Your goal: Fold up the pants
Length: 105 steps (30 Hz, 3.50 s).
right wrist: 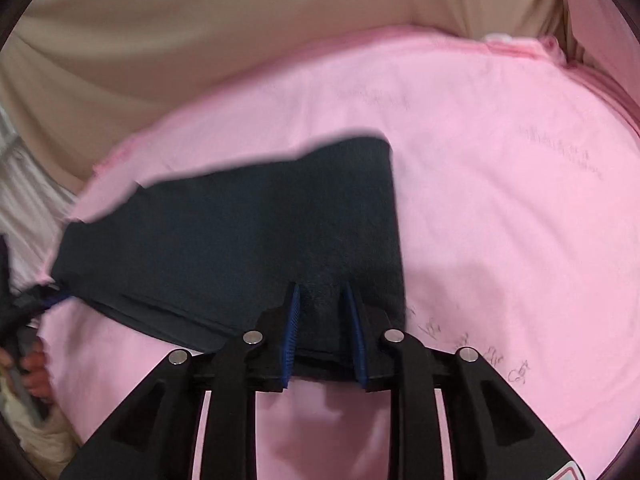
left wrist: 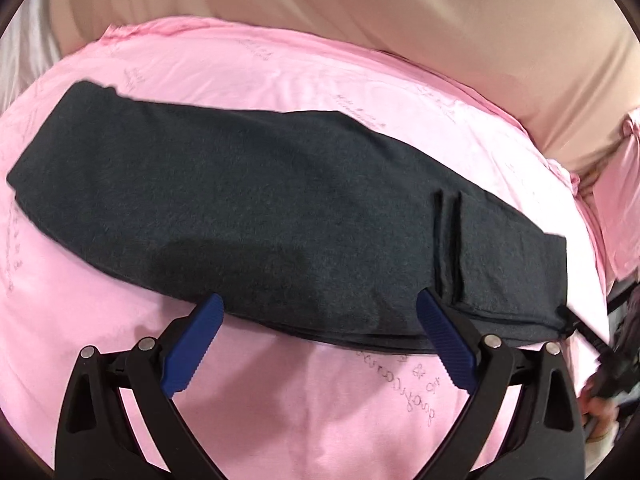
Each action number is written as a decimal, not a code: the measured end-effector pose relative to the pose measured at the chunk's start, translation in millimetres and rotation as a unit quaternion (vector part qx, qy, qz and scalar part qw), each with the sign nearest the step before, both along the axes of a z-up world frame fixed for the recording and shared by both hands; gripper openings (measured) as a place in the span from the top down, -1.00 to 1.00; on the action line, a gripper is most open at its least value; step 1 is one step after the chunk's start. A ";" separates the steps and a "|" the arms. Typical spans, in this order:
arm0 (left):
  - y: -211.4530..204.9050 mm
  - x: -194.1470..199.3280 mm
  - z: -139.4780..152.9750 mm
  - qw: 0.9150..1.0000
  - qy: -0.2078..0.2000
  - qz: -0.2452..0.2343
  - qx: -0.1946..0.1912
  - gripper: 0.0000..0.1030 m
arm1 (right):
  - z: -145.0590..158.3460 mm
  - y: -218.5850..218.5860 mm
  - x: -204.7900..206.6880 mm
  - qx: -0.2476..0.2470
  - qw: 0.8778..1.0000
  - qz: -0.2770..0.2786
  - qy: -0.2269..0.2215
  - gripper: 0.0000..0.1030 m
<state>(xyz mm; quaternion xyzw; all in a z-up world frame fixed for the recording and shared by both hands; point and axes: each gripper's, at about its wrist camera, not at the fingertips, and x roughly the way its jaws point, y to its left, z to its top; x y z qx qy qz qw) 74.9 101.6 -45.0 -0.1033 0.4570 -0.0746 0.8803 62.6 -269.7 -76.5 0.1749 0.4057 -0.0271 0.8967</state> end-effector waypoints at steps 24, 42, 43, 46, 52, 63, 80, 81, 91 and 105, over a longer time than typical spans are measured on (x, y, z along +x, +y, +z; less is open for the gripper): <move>247.1 27.6 -17.4 0.947 -0.034 0.301 -0.108 -0.91 | -9.9 -13.5 -13.9 0.054 0.996 -0.068 0.007 -0.42; 241.3 16.0 -17.3 0.949 -0.035 0.300 -0.096 -0.91 | -37.8 -47.9 -26.8 0.239 0.969 -0.051 -0.022 0.33; 241.5 13.9 -17.3 0.949 -0.035 0.297 -0.099 -0.91 | -36.8 -46.0 -32.8 0.237 0.970 -0.048 -0.020 0.26; 240.5 10.8 -17.7 0.950 -0.035 0.293 -0.100 -0.91 | -36.0 -37.9 -38.4 0.231 0.972 -0.033 -0.016 0.15; 233.1 11.5 -17.7 0.950 -0.035 0.299 -0.081 -0.91 | -38.1 -38.0 1.5 0.257 0.964 -0.037 -0.050 0.03; 234.8 4.9 -17.1 0.947 -0.024 0.298 -0.115 -0.91 | -7.3 -19.7 3.6 0.142 0.983 -0.069 -0.089 0.76; 163.9 -8.1 -11.0 0.970 -0.019 0.218 -0.107 -0.91 | 24.2 -66.8 -88.8 -0.020 0.979 -0.179 -0.092 0.15; 161.7 -7.5 -11.7 0.970 -0.018 0.217 -0.110 -0.91 | 32.6 -55.2 -88.1 -0.016 0.982 -0.156 -0.109 0.08; 161.6 -6.3 -12.8 0.970 -0.016 0.214 -0.112 -0.91 | -17.1 102.4 57.9 -0.019 0.996 0.085 0.010 0.17; 176.9 4.2 -19.9 0.967 -0.024 0.222 -0.123 -0.91 | -31.6 109.8 80.8 0.036 0.993 0.113 0.000 0.77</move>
